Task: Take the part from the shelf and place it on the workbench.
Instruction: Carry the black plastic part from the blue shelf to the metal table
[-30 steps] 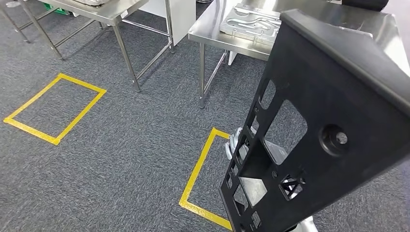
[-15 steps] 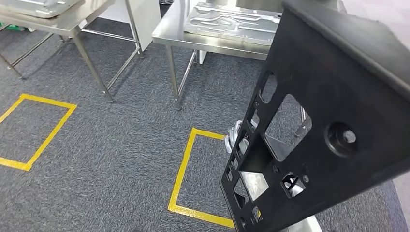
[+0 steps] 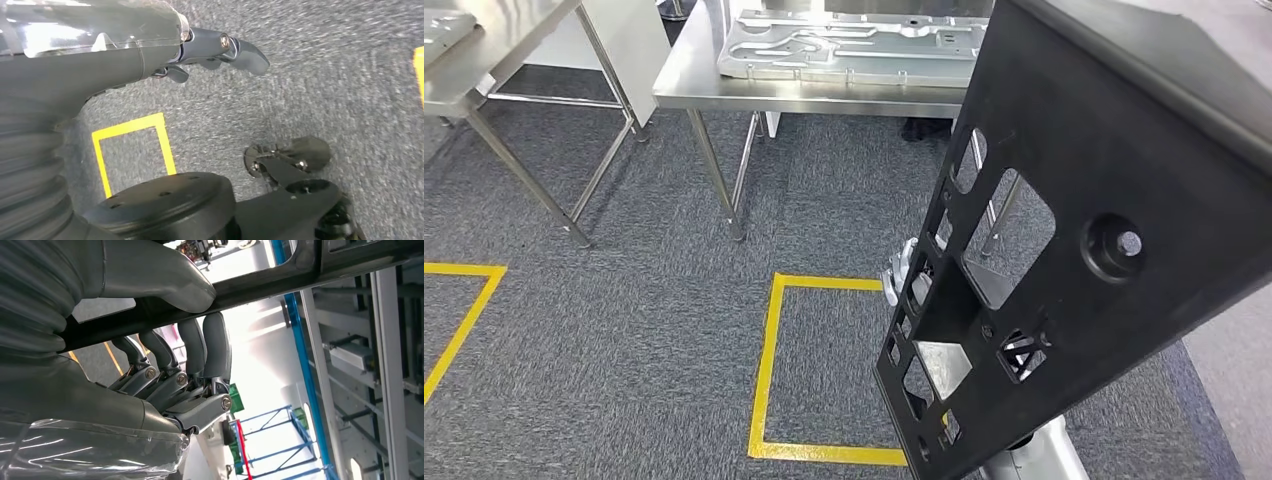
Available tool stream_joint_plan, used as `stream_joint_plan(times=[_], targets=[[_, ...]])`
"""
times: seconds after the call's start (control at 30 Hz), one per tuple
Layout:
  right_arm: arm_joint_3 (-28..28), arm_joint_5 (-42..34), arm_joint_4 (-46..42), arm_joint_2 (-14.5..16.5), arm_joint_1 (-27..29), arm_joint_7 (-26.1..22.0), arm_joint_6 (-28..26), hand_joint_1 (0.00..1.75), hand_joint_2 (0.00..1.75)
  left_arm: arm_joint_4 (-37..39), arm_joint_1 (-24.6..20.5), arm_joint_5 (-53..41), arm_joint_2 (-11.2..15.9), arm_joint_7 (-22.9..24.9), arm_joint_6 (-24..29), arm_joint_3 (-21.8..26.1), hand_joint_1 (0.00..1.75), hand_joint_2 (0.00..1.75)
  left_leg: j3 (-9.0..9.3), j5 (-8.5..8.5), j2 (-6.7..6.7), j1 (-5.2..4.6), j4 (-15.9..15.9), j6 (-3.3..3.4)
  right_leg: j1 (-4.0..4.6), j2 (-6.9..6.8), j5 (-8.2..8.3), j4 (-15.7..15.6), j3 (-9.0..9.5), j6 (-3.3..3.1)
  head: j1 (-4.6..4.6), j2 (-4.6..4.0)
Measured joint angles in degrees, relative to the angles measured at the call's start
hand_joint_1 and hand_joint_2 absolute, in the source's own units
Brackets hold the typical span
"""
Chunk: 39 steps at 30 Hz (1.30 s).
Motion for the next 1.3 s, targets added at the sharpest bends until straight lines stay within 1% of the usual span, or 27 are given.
stream_joint_plan(times=[0.03,0.07,0.13,0.17,0.2,0.23,0.27,0.33,0.4,0.47,0.53,0.57,0.6,0.67,0.7,0.73,0.77,0.83,0.9,0.93,1.03,1.07,1.13,1.2,1.23,1.27,1.3], targets=[[0.0,0.0,0.0,0.0,0.0,0.0,0.0,1.64,1.75,0.0,0.0,0.1,0.0,-0.1,0.1,0.0,0.0,1.75,0.19,0.12,0.57,0.09,-0.3,0.36,0.07,-0.69,-0.28,0.4,-0.19,0.31,0.01,0.0],[0.0,0.0,0.1,0.0,-0.2,-0.1,0.0,1.64,1.75,0.0,0.0,0.2,-0.1,-0.2,0.1,0.1,0.0,1.75,0.38,0.23,1.23,0.21,-0.6,0.68,0.17,-2.12,-1.2,1.9,-0.92,0.59,0.01,0.0],[0.0,0.0,0.4,0.1,-0.5,-0.1,0.0,1.64,1.75,0.0,0.2,0.3,-0.1,-0.6,0.2,0.1,0.0,1.75,0.63,0.2,2.51,0.24,-0.9,1.07,0.2,-5.81,-4.38,8.3,-4.14,1.04,0.01,0.0],[0.0,0.0,0.5,0.1,-0.6,-0.1,0.0,1.64,1.75,0.0,0.3,0.4,-0.1,-0.7,0.2,0.2,0.0,1.75,0.65,0.11,3.11,0.2,-0.9,1.14,0.03,-6.81,-5.98,12.3,-6.29,1.26,0.01,0.0],[0.0,0.0,0.7,0.1,-0.6,-0.2,0.0,1.64,1.75,0.0,0.4,0.5,-0.1,-0.8,0.2,0.3,0.0,1.75,0.68,0.01,3.57,0.18,-0.9,1.11,-0.14,-7.23,-6.75,15.2,-7.88,1.42,0.01,0.0],[0.0,-0.1,0.8,0.2,-0.6,-0.2,0.0,1.64,1.75,0.0,0.4,0.6,0.0,-0.9,0.2,0.4,0.0,1.75,0.75,-0.1,3.95,0.17,-0.9,1.05,-0.3,-7.43,-6.45,16.2,-8.5,1.52,0.01,0.0],[0.0,-0.1,0.9,0.2,-0.7,-0.2,-0.1,1.64,1.75,0.0,0.3,0.6,0.0,-1.0,0.2,0.4,0.0,1.75,0.89,-0.22,4.22,0.17,-0.8,0.96,-0.42,-7.55,-5.11,14.8,-7.9,1.54,0.01,0.0],[0.0,-0.2,1.0,0.2,-1.0,-0.3,-0.1,1.64,1.75,0.0,0.2,0.6,0.0,-1.1,0.2,0.4,0.0,1.75,1.33,-0.51,4.58,0.16,-0.8,0.7,-0.43,-7.99,-1.11,6.8,-3.73,1.24,0.01,0.0],[0.0,-0.4,1.0,0.2,-1.5,-0.4,-0.2,1.64,1.75,0.0,0.1,0.6,-0.1,-1.2,0.3,0.5,0.0,1.75,1.55,-0.79,4.74,0.02,-0.8,0.2,-0.02,-8.52,0.83,0.5,-0.55,0.67,0.01,0.0],[0.0,-0.6,1.1,0.1,-1.8,-0.6,-0.3,1.64,1.75,0.0,0.1,0.7,-0.1,-1.3,0.5,0.6,0.0,1.75,1.63,-0.94,4.88,-0.04,-0.8,-0.47,0.4,-8.53,0.67,-0.4,-0.21,0.12,0.0,0.0],[0.0,-0.8,1.2,0.2,-1.9,-0.8,-0.4,1.64,1.75,0.0,0.0,0.7,-0.1,-1.4,0.6,0.7,0.0,1.75,1.73,-1.32,4.85,0.06,-0.8,-1.17,0.18,-8.22,0.75,-0.8,0.05,-0.52,0.0,0.0],[0.1,-0.9,1.2,0.2,-2.1,-0.8,-0.5,1.64,1.75,0.0,0.0,0.7,-0.1,-1.4,0.7,0.8,0.0,1.75,1.36,-2.12,4.63,0.09,0.3,-1.42,0.04,-8.11,0.84,-1.1,0.26,-0.87,0.0,0.0],[0.1,-0.9,1.2,0.2,-2.2,-0.9,-0.5,1.64,1.75,0.0,0.0,0.8,0.0,-1.5,0.7,0.9,0.0,1.75,0.34,-3.52,4.3,0.13,2.8,-1.62,-0.1,-8.03,0.9,-1.4,0.48,-1.18,0.0,0.0],[0.3,-1.1,1.3,0.2,-2.5,-0.9,-0.6,1.64,1.75,0.0,0.1,1.0,0.0,-1.4,0.8,1.0,0.0,1.75,-3.36,-7.14,3.79,0.2,10.7,-1.86,0.05,-7.84,0.7,-1.5,0.67,-1.64,0.0,0.0],[0.4,-1.1,1.4,0.2,-2.5,-0.9,-0.7,1.64,1.75,0.0,0.2,1.1,0.0,-1.4,0.8,1.1,0.0,1.75,-5.22,-8.24,3.72,0.2,14.2,-1.95,0.16,-7.67,0.54,-1.4,0.74,-1.76,0.0,0.0],[0.5,-1.1,1.6,0.2,-2.5,-0.9,-0.7,1.64,1.75,0.0,0.3,1.3,0.0,-1.3,0.7,1.2,0.0,1.75,-6.3,-8.21,3.71,0.2,15.8,-1.94,0.28,-7.48,0.34,-1.4,0.87,-1.83,0.0,0.0],[0.6,-1.2,1.7,0.2,-2.5,-0.9,-0.8,1.64,1.75,0.0,0.3,1.5,0.0,-1.3,0.7,1.3,0.0,1.75,-6.23,-6.96,3.7,0.18,15.1,-1.82,0.38,-7.24,0.09,-1.3,1.07,-1.84,0.0,0.0],[0.8,-1.2,1.8,0.2,-2.6,-0.9,-0.9,1.64,1.75,0.0,0.3,1.6,0.2,-1.2,0.6,1.4,0.0,1.75,-3.21,-2.53,3.57,0.09,7.9,-1.21,0.48,-6.86,-0.47,-1.0,1.64,-1.69,0.0,0.0],[0.9,-1.2,1.8,0.2,-2.8,-1.0,-1.0,1.64,1.75,0.0,0.2,1.7,0.3,-1.3,0.5,1.4,0.0,1.75,-0.2,-0.33,3.24,-0.18,1.3,-0.5,0.65,-6.62,-0.95,-0.7,1.92,-1.28,0.0,0.0],[1.0,-1.3,1.8,0.2,-2.8,-1.0,-1.0,1.64,1.75,0.0,0.2,1.8,0.3,-1.3,0.6,1.5,0.0,1.75,0.4,-0.33,3.09,-0.32,-0.1,-0.22,0.66,-6.54,-1.05,-0.7,1.93,-1.0,0.0,0.0],[1.0,-1.3,1.9,0.2,-2.9,-1.0,-1.0,1.64,1.75,0.0,0.3,1.9,0.3,-1.6,0.6,1.5,0.0,1.75,1.09,-0.58,3.04,-0.26,-0.9,0.57,0.59,-6.46,-0.97,0.1,1.93,0.06,0.01,0.0],[1.0,-1.3,1.9,0.2,-3.0,-1.1,-1.0,1.64,1.75,0.0,0.3,1.9,0.3,-1.6,0.6,1.6,0.0,1.75,1.49,-0.6,3.05,-0.15,-1.2,0.86,0.54,-6.59,-1.36,1.3,1.53,0.39,0.01,0.0],[1.0,-1.3,2.0,0.2,-3.1,-1.2,-1.0,1.64,1.75,0.0,0.2,1.8,0.2,-1.7,0.6,1.7,0.0,1.75,2.24,-0.81,3.12,-0.01,-1.4,1.23,0.26,-6.93,-3.76,6.6,-1.36,0.96,0.02,0.0],[1.0,-1.3,2.1,0.2,-2.9,-1.3,-1.1,1.64,1.75,0.0,0.3,1.7,0.2,-1.7,0.6,1.8,0.0,1.75,2.65,-1.24,3.18,-0.01,-1.4,1.34,-0.06,-7.11,-6.49,14.2,-6.27,1.4,0.02,0.0],[1.0,-1.3,2.2,0.2,-2.8,-1.3,-1.1,1.64,1.75,0.0,0.3,1.6,0.2,-1.7,0.6,1.8,0.0,1.75,2.96,-1.53,3.19,-0.01,-1.3,1.28,-0.19,-7.18,-6.71,16.3,-8.08,1.53,0.02,0.0],[1.0,-1.2,2.3,0.2,-2.6,-1.4,-1.2,1.64,1.75,0.0,0.4,1.5,0.2,-1.7,0.6,1.8,0.0,1.75,3.39,-1.87,3.19,0.0,-1.3,1.17,-0.31,-7.27,-5.73,16.4,-8.81,1.62,0.02,0.0],[1.0,-1.1,2.4,0.2,-2.6,-1.4,-1.3,1.64,1.75,0.0,0.4,1.5,0.2,-1.7,0.5,1.8,0.0,1.75,3.99,-2.27,3.18,0.01,-1.3,1.04,-0.41,-7.4,-3.58,14.0,-8.28,1.62,0.02,0.0]])
